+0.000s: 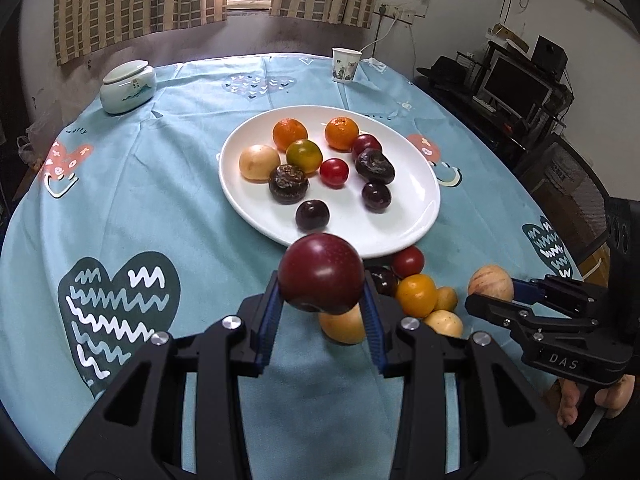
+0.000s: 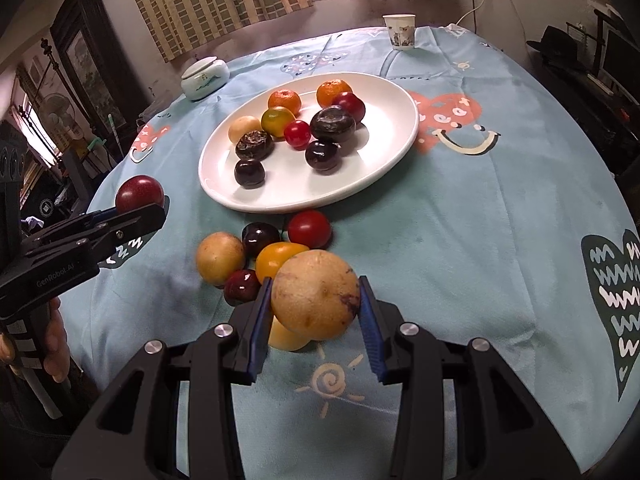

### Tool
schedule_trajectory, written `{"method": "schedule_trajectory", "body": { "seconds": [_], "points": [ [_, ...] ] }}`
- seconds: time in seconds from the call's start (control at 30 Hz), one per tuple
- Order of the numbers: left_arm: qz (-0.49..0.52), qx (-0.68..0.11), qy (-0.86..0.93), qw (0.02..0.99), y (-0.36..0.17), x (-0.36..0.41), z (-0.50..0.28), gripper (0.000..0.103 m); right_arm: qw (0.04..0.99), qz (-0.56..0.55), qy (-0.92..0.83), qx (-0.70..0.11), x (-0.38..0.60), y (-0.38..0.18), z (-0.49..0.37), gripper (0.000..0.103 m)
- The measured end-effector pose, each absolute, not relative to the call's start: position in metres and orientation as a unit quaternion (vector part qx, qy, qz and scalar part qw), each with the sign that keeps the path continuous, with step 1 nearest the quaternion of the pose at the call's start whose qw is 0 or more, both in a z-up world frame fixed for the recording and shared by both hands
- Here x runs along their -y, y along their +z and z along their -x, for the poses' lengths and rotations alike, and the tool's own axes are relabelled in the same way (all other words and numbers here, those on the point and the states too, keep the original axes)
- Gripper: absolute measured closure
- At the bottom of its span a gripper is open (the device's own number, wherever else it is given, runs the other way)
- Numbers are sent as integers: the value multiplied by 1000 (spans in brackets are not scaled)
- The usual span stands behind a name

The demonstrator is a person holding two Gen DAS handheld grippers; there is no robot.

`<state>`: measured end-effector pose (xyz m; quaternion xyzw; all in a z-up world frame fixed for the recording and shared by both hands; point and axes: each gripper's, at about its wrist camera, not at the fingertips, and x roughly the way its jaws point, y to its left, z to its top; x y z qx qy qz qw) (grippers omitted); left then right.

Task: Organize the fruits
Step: 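Carry both held fruits onto the white plate and open both tools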

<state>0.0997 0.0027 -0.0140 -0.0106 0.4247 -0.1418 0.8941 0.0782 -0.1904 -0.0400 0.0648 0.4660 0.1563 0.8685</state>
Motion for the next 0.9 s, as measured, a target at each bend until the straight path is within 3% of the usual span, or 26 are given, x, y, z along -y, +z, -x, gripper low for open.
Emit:
{"method": "schedule_trajectory", "body": {
  "seconds": [0.47, 0.9],
  "points": [
    [-23, -442, -157, 883, -3, 41, -199, 65, 894, -37, 144, -424, 188, -3, -170, 62],
    [-19, -477, -161, 864, -45, 47, -236, 64, 880, -57, 112, -458, 203, -46, -235, 62]
  ]
}}
